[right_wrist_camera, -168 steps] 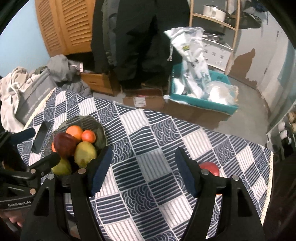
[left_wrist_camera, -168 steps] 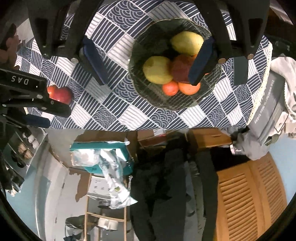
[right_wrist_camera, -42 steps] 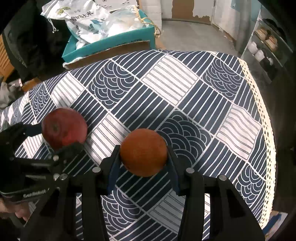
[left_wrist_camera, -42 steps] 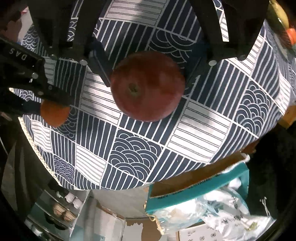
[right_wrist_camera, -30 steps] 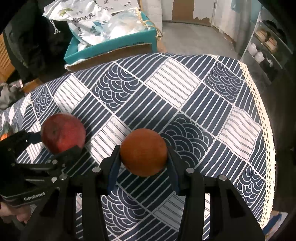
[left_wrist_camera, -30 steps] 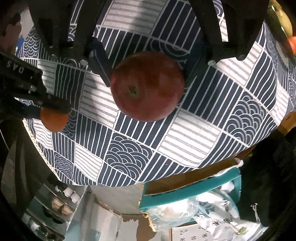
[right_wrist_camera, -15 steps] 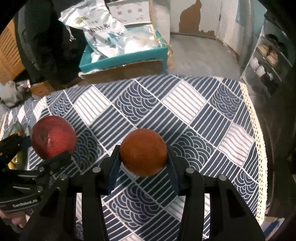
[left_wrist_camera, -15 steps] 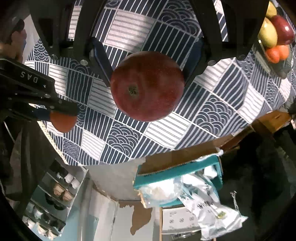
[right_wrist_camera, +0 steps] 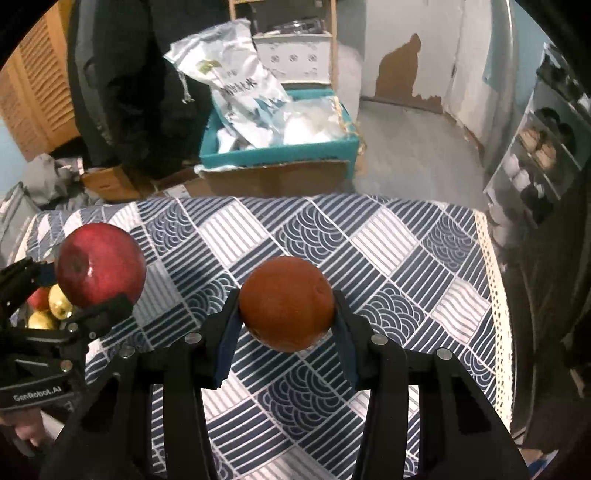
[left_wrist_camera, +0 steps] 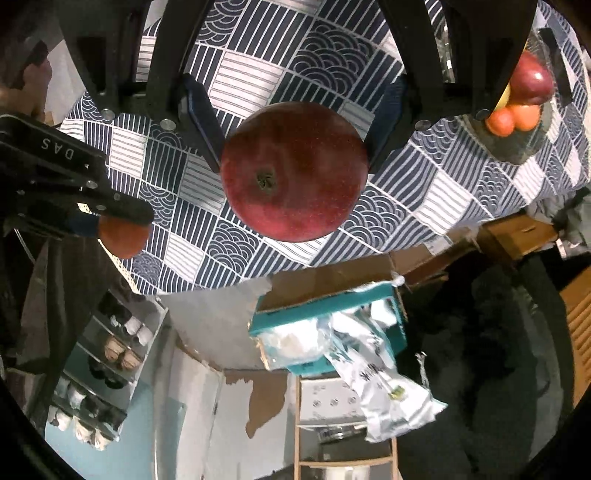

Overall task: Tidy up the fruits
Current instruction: 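Carry the red apple with the left tool and the tangerine with the right tool to the bowl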

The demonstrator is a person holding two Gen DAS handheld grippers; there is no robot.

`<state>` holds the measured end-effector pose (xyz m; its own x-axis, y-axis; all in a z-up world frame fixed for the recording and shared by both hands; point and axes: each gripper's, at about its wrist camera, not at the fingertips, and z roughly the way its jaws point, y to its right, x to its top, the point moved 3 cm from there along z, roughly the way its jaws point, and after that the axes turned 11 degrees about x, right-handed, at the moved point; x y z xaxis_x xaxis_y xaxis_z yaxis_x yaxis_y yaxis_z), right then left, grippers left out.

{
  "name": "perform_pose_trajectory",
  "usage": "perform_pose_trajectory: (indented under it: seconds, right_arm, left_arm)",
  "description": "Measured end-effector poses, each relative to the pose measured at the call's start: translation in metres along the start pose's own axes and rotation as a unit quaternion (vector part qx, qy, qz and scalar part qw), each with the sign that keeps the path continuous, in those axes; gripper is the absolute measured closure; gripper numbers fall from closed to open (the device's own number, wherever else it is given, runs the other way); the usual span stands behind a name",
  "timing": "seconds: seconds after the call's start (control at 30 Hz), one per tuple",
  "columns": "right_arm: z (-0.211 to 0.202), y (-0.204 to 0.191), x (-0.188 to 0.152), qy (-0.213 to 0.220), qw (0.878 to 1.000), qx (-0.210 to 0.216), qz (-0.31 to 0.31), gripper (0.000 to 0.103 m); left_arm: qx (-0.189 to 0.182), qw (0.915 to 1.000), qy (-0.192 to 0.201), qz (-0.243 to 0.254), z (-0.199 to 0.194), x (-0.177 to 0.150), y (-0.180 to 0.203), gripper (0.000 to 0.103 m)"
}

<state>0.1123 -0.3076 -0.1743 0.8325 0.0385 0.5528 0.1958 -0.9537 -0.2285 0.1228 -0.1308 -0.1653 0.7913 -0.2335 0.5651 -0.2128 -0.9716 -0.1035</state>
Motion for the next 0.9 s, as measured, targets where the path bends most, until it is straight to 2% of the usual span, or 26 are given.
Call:
perform_pose_trajectory:
  seconds: [0.5, 0.9]
  right_arm:
    - [-0.022, -0.060, 0.007, 0.018, 0.998, 0.024, -0.049, 0.057]
    - [-0.019, -0.116, 0.018, 0.023, 0.994, 0.068, -0.083, 0.057]
  left_arm:
    - [0.025, 0.9984, 0.018, -0.047, -0.046, -0.022, -0.056, 0.027]
    - [0.054, 0.9945, 0.002, -0.090, -0.052, -0.053, -0.108, 0.027]
